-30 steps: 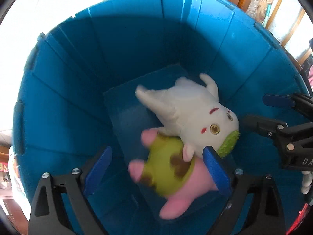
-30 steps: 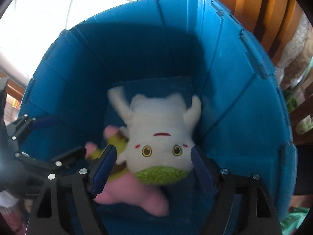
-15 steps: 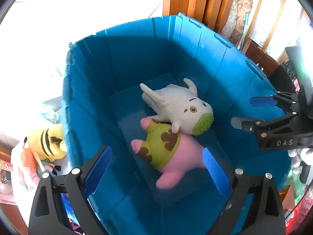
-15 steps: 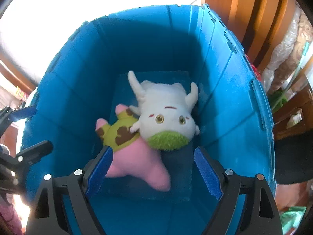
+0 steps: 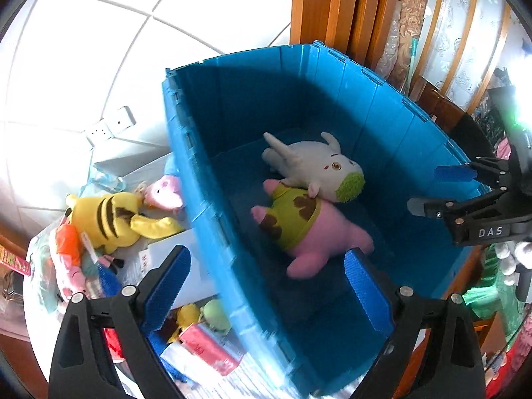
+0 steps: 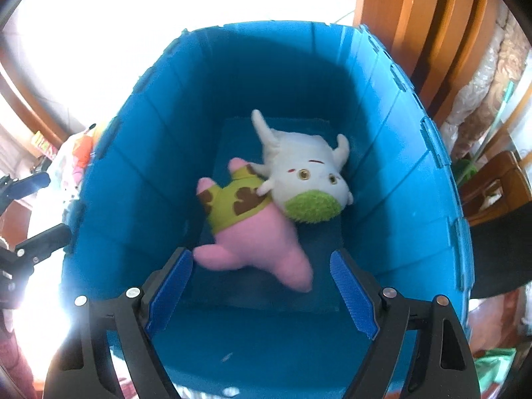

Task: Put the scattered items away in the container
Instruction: 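Move both grippers away from the crate back over the toy pile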

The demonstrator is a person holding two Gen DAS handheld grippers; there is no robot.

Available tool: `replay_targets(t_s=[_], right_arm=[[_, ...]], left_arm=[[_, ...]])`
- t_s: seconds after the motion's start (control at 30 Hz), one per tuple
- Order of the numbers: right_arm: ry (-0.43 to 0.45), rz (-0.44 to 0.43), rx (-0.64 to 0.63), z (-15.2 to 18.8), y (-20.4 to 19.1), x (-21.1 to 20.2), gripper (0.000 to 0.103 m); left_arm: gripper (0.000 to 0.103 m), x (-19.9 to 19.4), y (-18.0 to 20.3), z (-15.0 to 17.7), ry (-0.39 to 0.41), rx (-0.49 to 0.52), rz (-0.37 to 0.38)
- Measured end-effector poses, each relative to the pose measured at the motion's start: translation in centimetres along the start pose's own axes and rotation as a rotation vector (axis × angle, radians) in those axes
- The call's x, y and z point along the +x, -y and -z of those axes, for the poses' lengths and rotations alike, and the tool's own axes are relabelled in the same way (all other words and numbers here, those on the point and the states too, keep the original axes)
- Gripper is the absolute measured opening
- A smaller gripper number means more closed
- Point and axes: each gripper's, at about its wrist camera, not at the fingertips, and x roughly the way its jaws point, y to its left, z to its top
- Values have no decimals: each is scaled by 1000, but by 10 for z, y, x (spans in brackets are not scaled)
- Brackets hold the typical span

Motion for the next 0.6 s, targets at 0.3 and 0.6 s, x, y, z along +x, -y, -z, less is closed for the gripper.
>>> replay_targets(t_s=[0.3,0.6], right_arm=[[-11,12,-16,16,-50,-7,85],[4,16,-21,30,-86,-21,85]], left_arm=[[95,-30,-41,40,9,-30,-3],[95,-52,-71,76,13,-50,-6]])
